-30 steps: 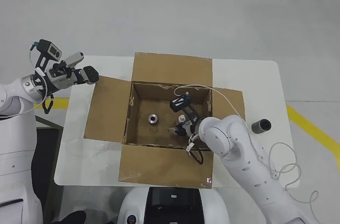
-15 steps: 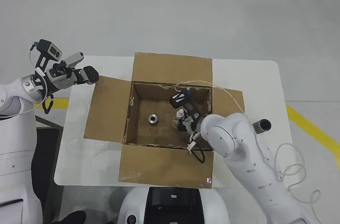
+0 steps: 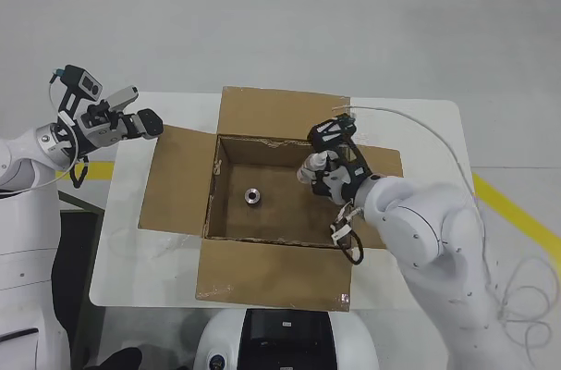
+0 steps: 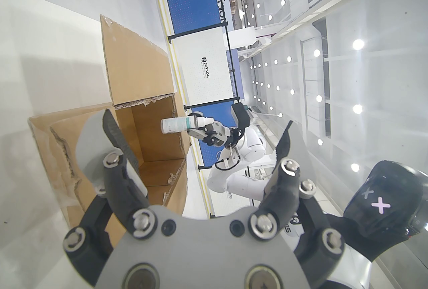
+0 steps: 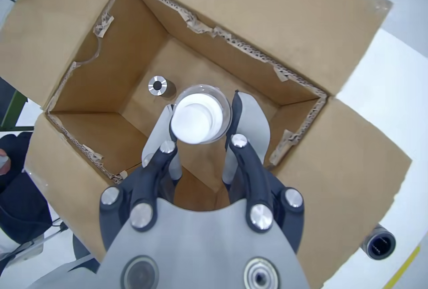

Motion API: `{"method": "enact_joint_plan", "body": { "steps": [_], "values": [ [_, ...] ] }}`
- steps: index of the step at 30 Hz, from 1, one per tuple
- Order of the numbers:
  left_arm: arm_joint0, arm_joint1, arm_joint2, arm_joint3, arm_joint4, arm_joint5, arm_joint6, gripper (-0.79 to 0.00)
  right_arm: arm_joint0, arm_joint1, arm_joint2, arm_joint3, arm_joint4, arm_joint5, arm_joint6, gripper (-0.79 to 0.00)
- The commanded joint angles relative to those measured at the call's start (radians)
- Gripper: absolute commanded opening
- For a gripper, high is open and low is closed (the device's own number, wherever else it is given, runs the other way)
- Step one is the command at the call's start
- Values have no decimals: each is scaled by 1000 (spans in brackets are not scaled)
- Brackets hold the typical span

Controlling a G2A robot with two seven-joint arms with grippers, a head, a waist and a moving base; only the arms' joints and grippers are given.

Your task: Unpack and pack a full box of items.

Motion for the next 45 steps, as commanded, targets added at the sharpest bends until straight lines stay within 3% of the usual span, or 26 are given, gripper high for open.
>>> {"method": "enact_joint_plan", "body": {
  "steps": [1,16,27,34,45],
  "values": [
    [0,0,0,0,0,0,0,0,-15,3,23,-21,-7,13,-9,-785],
    [0,0,0,0,0,0,0,0,-174,29,241,-256,13,3,-34,-785],
    [0,0,0,0,0,0,0,0,-267,55,499,-256,41,-79,1,-785],
    [0,0,0,0,0,0,0,0,-333,74,666,-256,85,-189,32,-785],
    [0,0,0,0,0,0,0,0,-450,97,866,-256,169,-271,88,-785]
  ]
}}
